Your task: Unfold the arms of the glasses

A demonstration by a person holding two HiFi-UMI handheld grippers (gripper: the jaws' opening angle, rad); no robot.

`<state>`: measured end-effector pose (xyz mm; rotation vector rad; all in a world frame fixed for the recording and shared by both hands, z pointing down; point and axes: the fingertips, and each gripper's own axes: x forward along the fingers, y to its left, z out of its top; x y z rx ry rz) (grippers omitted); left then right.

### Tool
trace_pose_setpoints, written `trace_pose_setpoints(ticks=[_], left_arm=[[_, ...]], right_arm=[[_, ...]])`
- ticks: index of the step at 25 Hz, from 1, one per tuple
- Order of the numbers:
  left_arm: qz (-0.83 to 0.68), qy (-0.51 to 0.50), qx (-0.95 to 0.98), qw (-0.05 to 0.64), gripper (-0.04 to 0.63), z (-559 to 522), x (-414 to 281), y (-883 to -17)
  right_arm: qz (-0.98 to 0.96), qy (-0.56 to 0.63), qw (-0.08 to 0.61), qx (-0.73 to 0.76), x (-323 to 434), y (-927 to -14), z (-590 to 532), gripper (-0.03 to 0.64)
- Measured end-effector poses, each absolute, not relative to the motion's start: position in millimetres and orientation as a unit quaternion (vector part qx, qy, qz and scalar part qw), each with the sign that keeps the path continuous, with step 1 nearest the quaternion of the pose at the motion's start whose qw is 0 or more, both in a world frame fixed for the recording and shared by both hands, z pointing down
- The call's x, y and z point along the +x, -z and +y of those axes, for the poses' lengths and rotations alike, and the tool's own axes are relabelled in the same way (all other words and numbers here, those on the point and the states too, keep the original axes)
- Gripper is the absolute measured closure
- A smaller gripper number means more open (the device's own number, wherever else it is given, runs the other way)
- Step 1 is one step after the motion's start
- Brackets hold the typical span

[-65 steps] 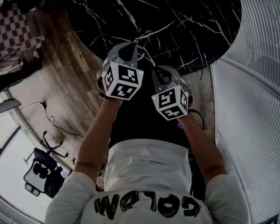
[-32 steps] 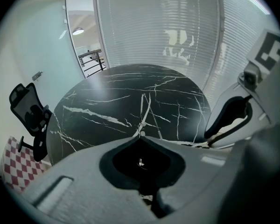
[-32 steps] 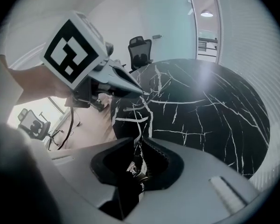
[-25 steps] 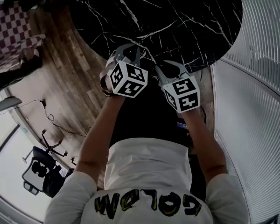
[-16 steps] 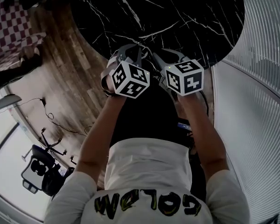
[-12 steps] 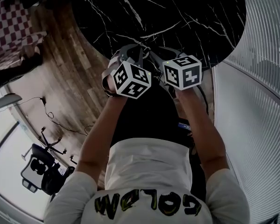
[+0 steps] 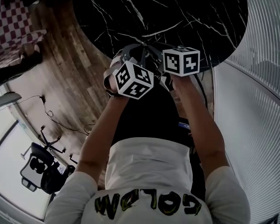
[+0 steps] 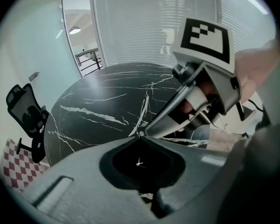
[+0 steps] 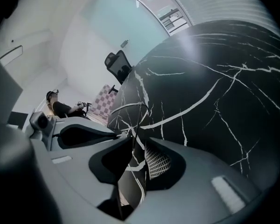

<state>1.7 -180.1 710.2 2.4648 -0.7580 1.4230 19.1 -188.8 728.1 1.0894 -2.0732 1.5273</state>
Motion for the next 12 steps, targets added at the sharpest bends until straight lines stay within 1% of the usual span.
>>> trace_pose_setpoints(ticks=[4,12], left_arm=[[-0.255,-0.486,0.831,0.089,0.592,-182.3,-0.7,-708.4],[-0.249,-0.504,0.824,0.072,0.592,-189.8,-7.4,-707.0]], right_arm=[[-0.738,-0.527,0.186,0.379,20.0,-727.8,-183.6,0.597],[-0.745,-0.502,0.217,0.382,38.9,-730.2,-175.0,0.611]])
